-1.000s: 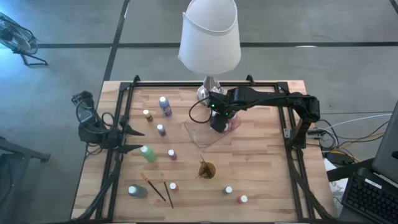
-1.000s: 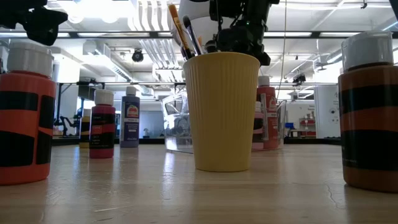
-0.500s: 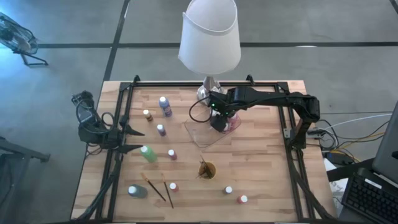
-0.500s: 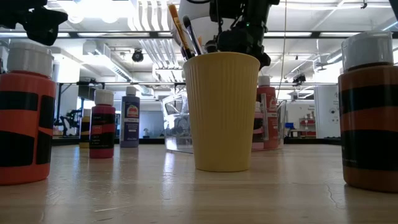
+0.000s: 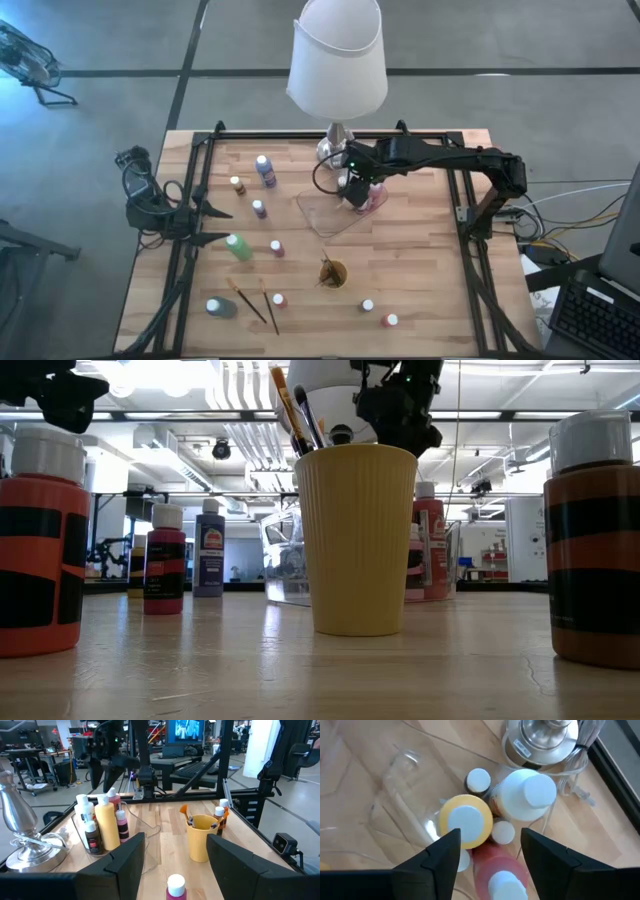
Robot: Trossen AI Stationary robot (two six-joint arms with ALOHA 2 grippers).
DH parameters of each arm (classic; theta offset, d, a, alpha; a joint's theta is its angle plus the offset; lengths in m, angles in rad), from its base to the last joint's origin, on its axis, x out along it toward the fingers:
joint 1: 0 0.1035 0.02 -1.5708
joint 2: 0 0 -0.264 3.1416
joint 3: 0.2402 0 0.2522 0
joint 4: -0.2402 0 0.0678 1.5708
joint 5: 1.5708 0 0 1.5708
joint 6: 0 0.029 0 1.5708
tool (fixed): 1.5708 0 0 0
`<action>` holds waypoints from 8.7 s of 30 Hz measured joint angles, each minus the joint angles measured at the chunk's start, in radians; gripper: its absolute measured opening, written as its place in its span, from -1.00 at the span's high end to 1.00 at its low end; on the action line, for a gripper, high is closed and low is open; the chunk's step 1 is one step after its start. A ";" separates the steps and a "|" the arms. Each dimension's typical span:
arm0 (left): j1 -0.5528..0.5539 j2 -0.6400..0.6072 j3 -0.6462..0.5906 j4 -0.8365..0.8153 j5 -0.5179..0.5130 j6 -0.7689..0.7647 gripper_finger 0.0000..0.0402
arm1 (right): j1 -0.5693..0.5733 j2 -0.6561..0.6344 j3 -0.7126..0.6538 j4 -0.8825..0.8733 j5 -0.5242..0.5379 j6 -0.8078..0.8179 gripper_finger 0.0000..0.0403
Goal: Pick & Place Paint Supplies
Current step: Put the blue bottle into the transparent bin
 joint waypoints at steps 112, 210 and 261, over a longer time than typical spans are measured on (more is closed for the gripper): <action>0.000 0.004 0.000 0.265 0.000 0.010 -0.09 | 0.727 -1.293 -0.865 0.636 0.467 -0.416 0.96; 1.188 0.913 0.802 -0.410 0.466 -0.023 -0.09 | 0.727 -1.647 -0.855 0.257 0.547 -0.116 0.96; 1.426 1.208 0.801 -0.560 0.612 -0.183 -0.09 | 0.726 -1.647 -0.856 0.257 0.547 -0.116 0.96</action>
